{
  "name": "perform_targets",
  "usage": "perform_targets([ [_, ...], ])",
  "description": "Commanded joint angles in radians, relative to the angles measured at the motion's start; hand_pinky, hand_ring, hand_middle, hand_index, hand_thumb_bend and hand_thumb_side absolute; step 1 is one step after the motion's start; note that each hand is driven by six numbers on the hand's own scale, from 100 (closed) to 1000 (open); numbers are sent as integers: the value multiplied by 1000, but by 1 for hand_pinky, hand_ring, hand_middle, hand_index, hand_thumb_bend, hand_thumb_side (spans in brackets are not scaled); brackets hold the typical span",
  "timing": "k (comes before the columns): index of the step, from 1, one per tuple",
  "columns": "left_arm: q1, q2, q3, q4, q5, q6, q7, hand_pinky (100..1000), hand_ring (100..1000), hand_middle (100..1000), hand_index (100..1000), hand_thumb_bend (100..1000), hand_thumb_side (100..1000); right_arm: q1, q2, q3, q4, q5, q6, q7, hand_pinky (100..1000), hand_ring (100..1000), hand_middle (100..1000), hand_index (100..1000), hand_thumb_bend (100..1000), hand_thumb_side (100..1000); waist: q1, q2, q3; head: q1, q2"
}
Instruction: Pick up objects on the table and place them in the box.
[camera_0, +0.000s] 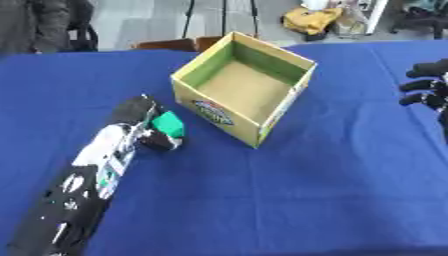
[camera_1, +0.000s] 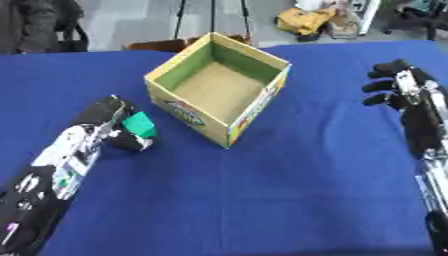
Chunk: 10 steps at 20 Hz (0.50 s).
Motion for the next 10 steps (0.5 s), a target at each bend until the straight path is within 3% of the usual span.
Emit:
perform_targets([
  [1,-12,19,7,-28,19,0,9,385,288,306,467,100,217,-7,-11,-10,-9,-5,-3,-1,536,627,643,718,100,761,-4,-18,0,-4,7],
  [7,-48,90,-14,-125,42,-24,-44,382,283,300,461,100,220,-1,-13,-12,-8,-6,-3,-3,536,627,643,718,100,760,-2,-26,4,-10,10],
  [8,-57,103,-18,-145,47,-28,-55,382,282,303,460,100,624,0,-13,-12,-8,-6,-3,-3,536,627,643,718,100,773,-2,-27,4,-11,10],
  [9,-71,116,-21,-165,54,-32,-65,384,283,300,460,100,222,0,-13,-11,-7,-6,-3,-3,536,627,642,718,100,761,-2,-28,3,-13,9],
  [10,-86,128,-23,-182,60,-35,-76,386,284,301,461,100,220,1,-13,-11,-7,-6,-3,-2,536,627,642,718,100,761,-2,-29,1,-14,7],
])
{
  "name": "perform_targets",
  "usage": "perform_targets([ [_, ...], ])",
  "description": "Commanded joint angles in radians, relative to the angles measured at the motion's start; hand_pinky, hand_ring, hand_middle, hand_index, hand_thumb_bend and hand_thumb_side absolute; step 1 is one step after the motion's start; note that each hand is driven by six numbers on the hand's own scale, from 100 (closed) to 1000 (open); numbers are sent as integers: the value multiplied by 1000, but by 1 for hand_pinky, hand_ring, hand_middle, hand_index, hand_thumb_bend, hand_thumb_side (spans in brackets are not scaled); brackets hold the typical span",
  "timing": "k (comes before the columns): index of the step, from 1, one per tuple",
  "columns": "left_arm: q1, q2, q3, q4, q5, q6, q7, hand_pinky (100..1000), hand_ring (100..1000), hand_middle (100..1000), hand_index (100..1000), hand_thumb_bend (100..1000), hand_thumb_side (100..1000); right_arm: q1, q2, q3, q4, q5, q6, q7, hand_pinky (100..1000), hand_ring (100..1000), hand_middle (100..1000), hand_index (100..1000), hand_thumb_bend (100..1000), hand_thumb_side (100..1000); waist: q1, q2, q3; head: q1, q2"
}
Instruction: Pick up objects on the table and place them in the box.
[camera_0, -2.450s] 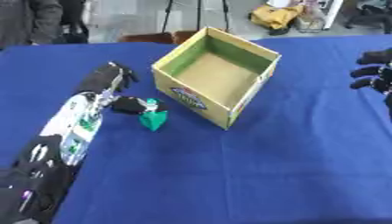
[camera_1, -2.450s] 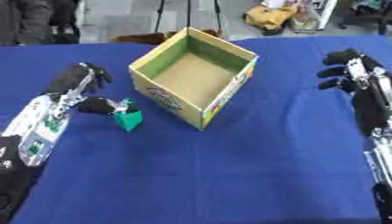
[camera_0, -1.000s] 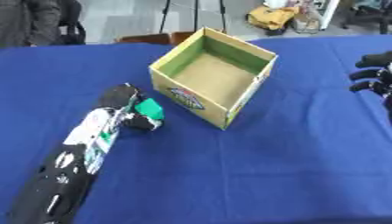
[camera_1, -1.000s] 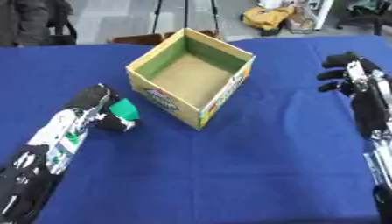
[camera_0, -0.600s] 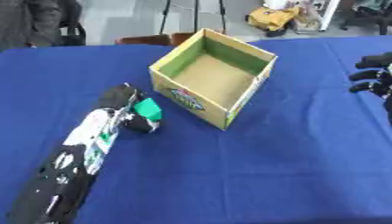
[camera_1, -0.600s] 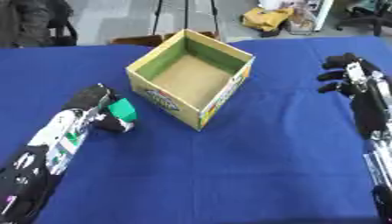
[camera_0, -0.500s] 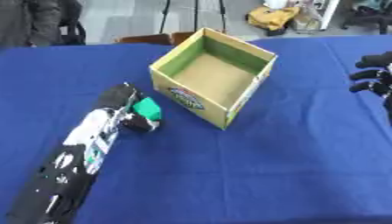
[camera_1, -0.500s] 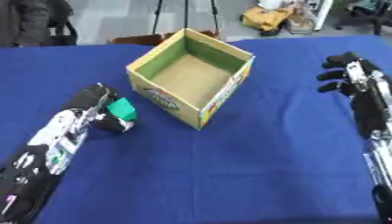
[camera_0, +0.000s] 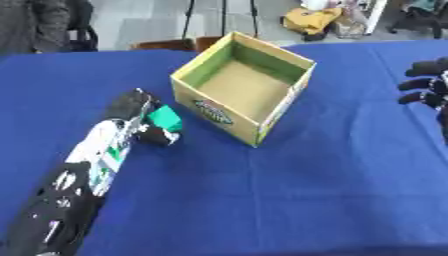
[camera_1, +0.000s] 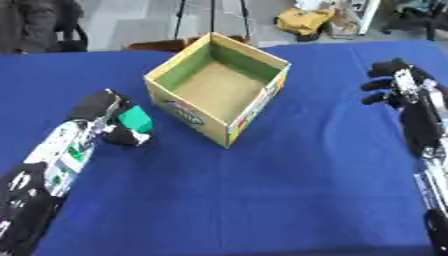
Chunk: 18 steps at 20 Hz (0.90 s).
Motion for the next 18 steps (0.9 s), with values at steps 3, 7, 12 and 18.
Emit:
perform_targets([
  [3,-98,62,-4,-83,16,-5,-45,387,284,301,461,100,218,-8,-13,-7,-7,-7,-2,1,536,627,642,718,100,761,-1,-23,-8,-2,-1],
  [7,-189,29,-6,-19,2,-4,-45,400,293,307,467,100,213,-16,-11,4,-8,-10,-1,12,536,627,642,718,100,762,-2,-21,-34,11,-13],
  [12,-275,-57,9,152,-44,-18,15,418,301,316,476,100,224,-40,-9,23,-11,-12,0,30,535,627,641,718,100,765,4,-3,-87,44,-35],
  [18,-326,-154,72,366,-87,-36,150,486,338,356,515,100,245,-71,0,45,-17,-13,4,55,535,626,639,718,100,769,16,29,-156,78,-67],
])
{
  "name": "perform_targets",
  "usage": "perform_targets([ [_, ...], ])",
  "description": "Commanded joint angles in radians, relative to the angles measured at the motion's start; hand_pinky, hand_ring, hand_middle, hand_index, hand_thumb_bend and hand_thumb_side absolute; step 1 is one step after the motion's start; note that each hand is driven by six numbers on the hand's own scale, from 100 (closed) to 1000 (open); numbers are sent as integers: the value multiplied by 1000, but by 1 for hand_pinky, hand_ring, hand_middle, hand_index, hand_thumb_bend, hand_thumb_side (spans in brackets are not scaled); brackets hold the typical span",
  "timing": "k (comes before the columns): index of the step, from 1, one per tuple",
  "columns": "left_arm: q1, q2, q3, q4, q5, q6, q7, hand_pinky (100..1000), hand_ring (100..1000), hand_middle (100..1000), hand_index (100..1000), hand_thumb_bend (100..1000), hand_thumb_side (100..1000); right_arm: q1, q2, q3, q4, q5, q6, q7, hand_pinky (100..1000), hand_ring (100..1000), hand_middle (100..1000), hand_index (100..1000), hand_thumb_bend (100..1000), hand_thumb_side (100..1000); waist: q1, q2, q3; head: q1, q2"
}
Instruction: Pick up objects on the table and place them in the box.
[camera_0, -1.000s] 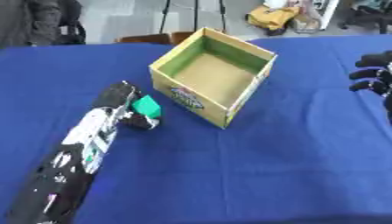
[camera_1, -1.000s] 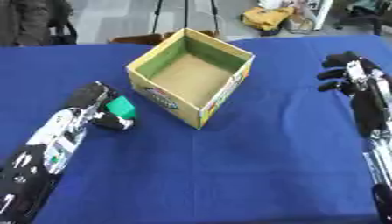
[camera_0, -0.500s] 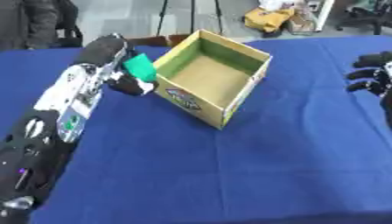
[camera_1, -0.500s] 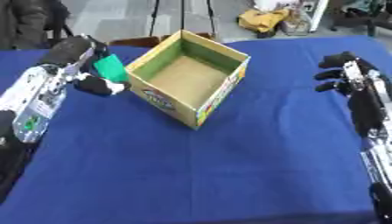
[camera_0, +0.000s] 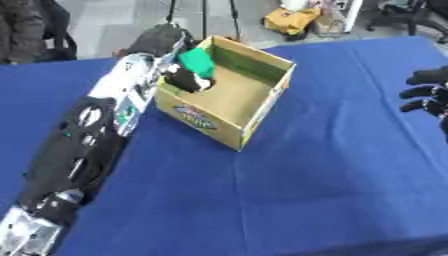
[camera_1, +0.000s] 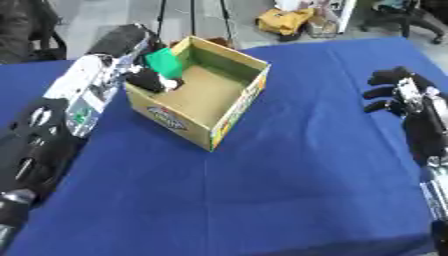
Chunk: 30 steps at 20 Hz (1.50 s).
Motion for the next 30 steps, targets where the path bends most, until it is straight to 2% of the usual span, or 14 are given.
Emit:
perform_targets([
  [1,-41,-34,46,86,-16,-3,83,507,350,367,528,111,268,-23,-8,5,-20,-12,0,13,535,626,639,718,100,771,2,-6,-18,17,-24],
  [2,-45,-40,54,109,-17,-4,109,518,360,378,542,215,338,-27,-7,8,-21,-11,1,17,535,626,638,718,100,772,5,-2,-29,20,-28],
  [3,-48,-45,61,127,-16,-9,134,562,411,432,602,386,437,-29,-6,10,-21,-11,2,19,535,625,638,718,100,773,7,2,-37,22,-32],
  [4,-49,-47,65,141,-15,-16,154,581,435,456,628,465,481,-29,-6,10,-21,-11,3,20,534,625,638,718,100,774,10,5,-42,24,-34],
  [5,-50,-48,66,151,-15,-25,167,616,486,509,686,819,644,-29,-6,10,-21,-10,3,21,534,625,638,718,100,775,13,7,-47,24,-35],
  [7,-51,-47,69,161,-17,-40,181,654,530,554,725,1000,714,-28,-6,10,-21,-9,4,21,534,625,637,718,100,776,18,9,-51,23,-34],
  [12,-48,-40,74,149,-32,-41,207,712,614,620,751,1000,824,-25,-4,9,-21,-8,6,22,534,625,637,718,100,776,21,6,-46,20,-32],
  [16,-33,-25,78,77,30,-46,279,689,577,588,699,1000,765,-17,-3,6,-19,-8,5,20,534,625,637,718,100,776,15,-3,-33,13,-27],
  [20,23,34,60,-141,215,-64,342,666,545,558,671,1000,741,-3,0,-3,-16,-7,4,13,534,624,635,718,100,776,5,-12,4,-15,-20],
  [22,69,79,58,-274,313,-58,360,660,538,551,662,950,736,2,0,-7,-16,-5,3,10,534,624,635,718,100,775,0,-14,24,-29,-17],
  [26,199,171,59,-501,478,-36,369,656,532,545,658,891,738,12,-2,-16,-16,-3,1,4,534,624,634,718,100,776,-3,-16,61,-49,-13],
  [30,343,222,65,-636,609,-35,367,659,528,542,653,800,756,15,0,-17,-19,-2,0,4,535,624,634,719,100,777,-6,-15,85,-54,-10],
])
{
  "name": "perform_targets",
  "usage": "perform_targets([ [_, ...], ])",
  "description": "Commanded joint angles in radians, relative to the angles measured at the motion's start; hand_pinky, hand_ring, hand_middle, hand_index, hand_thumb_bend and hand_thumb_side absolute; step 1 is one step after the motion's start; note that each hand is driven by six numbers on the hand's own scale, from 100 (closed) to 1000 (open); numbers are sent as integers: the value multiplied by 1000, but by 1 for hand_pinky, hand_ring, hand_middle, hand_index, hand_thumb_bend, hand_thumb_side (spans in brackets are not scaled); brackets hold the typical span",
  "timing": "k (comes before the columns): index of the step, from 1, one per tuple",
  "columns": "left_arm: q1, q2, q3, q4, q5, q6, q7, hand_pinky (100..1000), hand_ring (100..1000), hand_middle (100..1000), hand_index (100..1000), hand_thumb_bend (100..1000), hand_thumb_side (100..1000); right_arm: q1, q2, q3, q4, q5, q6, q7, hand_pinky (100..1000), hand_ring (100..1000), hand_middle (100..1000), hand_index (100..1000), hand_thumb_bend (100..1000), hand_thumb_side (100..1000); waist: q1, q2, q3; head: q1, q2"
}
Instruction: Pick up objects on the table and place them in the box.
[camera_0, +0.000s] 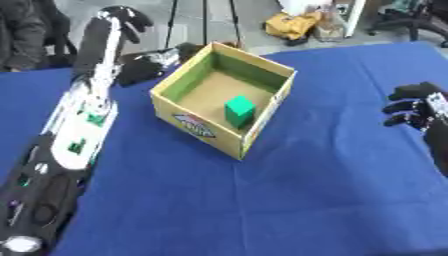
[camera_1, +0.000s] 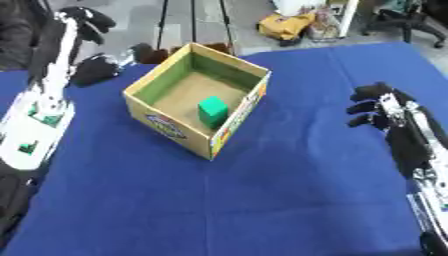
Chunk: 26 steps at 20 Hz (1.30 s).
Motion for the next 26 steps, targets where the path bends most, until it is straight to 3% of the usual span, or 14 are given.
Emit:
perform_targets([
  [1,57,53,8,-107,110,-10,10,659,528,542,652,799,756,-9,-14,-10,-19,-2,-2,-1,535,624,634,719,100,777,-6,-17,5,-5,8],
  [5,182,59,32,-124,228,-64,74,652,521,536,642,753,772,-11,-12,-7,-24,-2,-4,8,535,624,633,720,100,778,-10,-16,12,-7,6],
  [10,252,38,49,-115,298,-111,122,650,519,535,639,743,781,-7,-10,-9,-34,-5,-7,9,535,624,630,720,100,777,-9,-15,17,1,10],
  [19,301,2,62,-100,354,-187,133,657,529,546,645,720,790,-5,-9,-6,-49,-9,-8,13,535,624,628,720,100,776,-14,-15,15,1,11],
  [26,313,-5,62,-83,363,-195,126,659,531,550,646,712,804,-4,-7,-6,-53,-10,-8,16,535,624,627,721,100,778,-15,-15,15,0,9],
])
